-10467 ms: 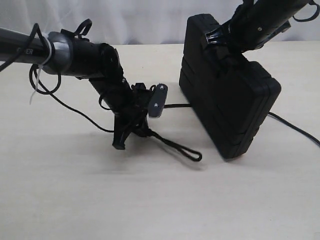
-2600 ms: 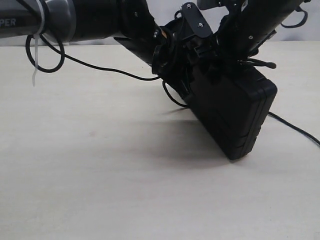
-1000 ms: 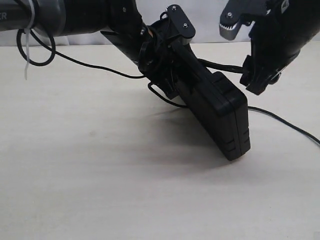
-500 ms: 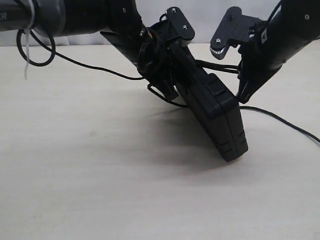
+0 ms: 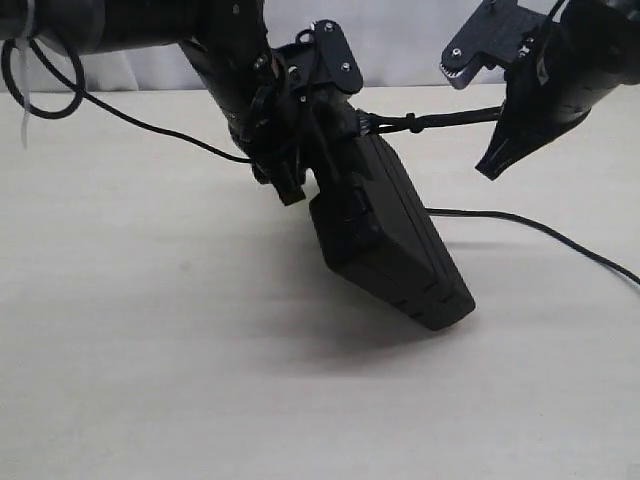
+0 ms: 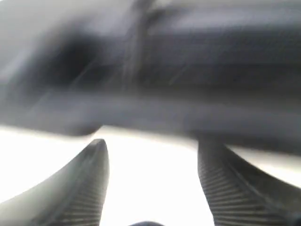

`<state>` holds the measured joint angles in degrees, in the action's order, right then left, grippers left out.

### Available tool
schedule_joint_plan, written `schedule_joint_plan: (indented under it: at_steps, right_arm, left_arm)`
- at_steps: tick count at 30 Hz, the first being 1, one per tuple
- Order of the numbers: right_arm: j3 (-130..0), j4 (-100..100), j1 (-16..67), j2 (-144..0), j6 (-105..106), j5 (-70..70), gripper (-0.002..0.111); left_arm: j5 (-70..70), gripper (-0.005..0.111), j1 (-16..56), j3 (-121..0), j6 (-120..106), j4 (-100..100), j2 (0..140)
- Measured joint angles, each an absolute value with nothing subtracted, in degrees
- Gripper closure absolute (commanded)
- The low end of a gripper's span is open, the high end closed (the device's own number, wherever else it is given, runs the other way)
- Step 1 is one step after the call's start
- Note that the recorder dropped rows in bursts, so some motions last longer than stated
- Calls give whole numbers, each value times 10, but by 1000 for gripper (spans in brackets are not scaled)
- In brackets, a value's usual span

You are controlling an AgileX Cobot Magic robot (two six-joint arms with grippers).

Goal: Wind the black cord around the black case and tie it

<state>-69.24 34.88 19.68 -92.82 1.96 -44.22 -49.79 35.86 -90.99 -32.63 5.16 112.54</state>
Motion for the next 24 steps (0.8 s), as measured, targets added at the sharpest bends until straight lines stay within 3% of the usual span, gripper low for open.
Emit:
schedule_joint_plan:
  at_steps: [4,14,24]
  right_arm:
    - [-694,369,197,-928,-20,-462,104]
    - [-695,348,197,-928,-21,-459,104]
    - [-690,105,198,-928,121,-429,104]
  left_arm:
    - [-540,53,357,-910,-215,182,1104]
    - [-503,53,357,-910,-202,171,1078]
    - [-465,53,357,-910,-200,89,1021]
